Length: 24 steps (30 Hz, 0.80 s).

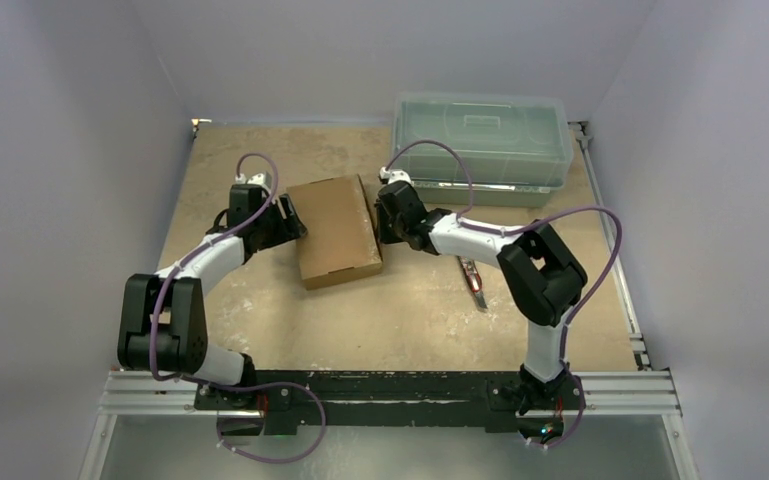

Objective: Unpack the express box

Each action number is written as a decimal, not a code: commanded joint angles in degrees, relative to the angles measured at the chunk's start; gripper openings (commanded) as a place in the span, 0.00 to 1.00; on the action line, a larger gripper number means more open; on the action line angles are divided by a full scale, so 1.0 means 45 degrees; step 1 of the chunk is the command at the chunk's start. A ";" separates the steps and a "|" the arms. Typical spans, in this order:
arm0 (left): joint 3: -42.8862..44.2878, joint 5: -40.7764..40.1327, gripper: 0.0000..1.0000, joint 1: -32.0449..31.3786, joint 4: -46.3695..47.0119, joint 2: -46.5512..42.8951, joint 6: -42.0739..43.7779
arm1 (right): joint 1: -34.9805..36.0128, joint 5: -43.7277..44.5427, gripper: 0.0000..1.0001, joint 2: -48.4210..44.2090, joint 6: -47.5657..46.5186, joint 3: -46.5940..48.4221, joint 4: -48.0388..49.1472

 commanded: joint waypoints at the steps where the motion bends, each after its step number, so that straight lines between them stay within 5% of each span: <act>1: 0.0332 -0.0725 0.64 0.0105 -0.0620 0.0324 0.0304 | -0.0325 0.0514 0.17 -0.0337 -0.0200 -0.0707 -0.0521; 14: 0.0280 -0.0736 0.64 0.0098 -0.0647 0.0286 0.0400 | -0.1435 -0.3000 0.06 -0.0388 -0.0036 -0.2434 0.2029; 24: 0.0159 0.0063 0.67 0.0105 -0.0250 -0.0603 0.0786 | -0.0704 -0.0819 0.00 -0.2043 -0.1154 -0.1679 0.0542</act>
